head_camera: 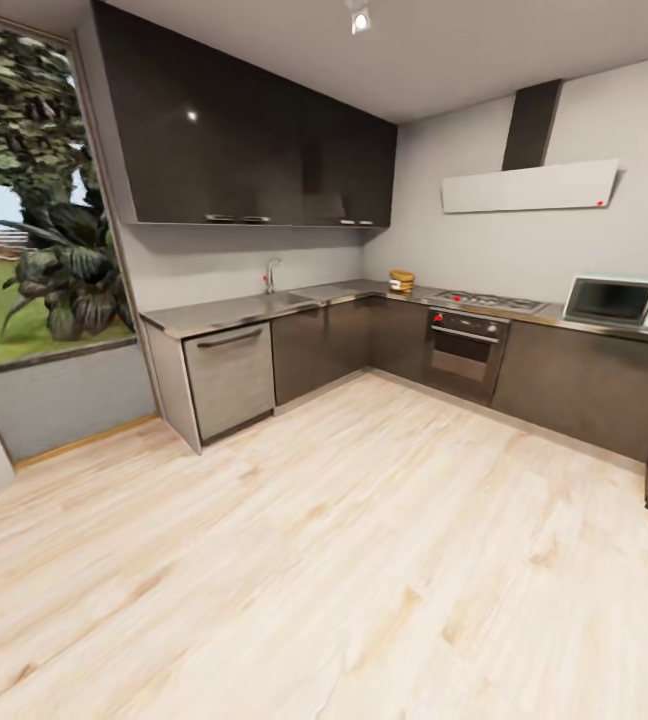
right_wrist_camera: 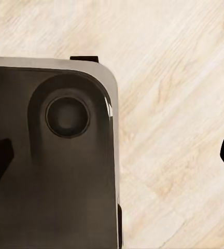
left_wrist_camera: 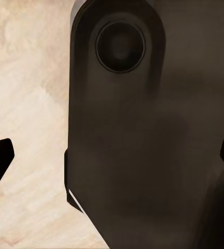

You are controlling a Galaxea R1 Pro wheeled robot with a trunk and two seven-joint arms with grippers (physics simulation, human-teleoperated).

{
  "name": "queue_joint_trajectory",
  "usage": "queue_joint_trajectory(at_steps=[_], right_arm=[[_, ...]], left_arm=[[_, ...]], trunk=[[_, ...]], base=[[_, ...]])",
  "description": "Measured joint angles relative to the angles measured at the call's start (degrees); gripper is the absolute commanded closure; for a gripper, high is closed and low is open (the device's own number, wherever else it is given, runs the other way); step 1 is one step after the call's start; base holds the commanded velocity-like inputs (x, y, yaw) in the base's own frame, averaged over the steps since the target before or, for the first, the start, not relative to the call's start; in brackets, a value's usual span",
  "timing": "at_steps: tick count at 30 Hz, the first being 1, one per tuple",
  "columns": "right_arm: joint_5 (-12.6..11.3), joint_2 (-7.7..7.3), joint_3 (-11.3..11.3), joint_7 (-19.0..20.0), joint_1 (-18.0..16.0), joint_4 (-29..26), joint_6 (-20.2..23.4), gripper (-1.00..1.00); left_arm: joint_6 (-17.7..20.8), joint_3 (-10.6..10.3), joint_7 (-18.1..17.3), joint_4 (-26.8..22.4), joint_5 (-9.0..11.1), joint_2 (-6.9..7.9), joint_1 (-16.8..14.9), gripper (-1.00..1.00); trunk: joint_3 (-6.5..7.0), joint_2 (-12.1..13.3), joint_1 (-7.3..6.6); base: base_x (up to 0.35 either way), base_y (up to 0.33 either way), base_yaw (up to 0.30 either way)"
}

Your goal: In the kitchen, take the popcorn bag from the countertop, put it into the microwave, and heat it until the popcorn is cooked so the cooked popcorn ends up inside the bag.

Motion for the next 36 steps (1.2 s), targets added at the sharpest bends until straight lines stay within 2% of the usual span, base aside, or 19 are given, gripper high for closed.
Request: queue_joint_trajectory(at_steps=[13,36], right_arm=[[0.0,0.0,0.0,0.0,0.0,0.0,0.0,-1.0],[0.0,0.0,-0.08,0.01,0.0,-0.02,0.0,-1.0]], left_arm=[[0.0,0.0,0.0,0.0,-0.02,0.0,0.0,-1.0],[0.0,0.0,0.0,0.0,-0.02,0.0,0.0,-1.0]], trunk=[[0.0,0.0,0.0],[0.0,0.0,0.0]], base=[[0.339,0.009,-0.276],[0.328,0.106,-0.276]])
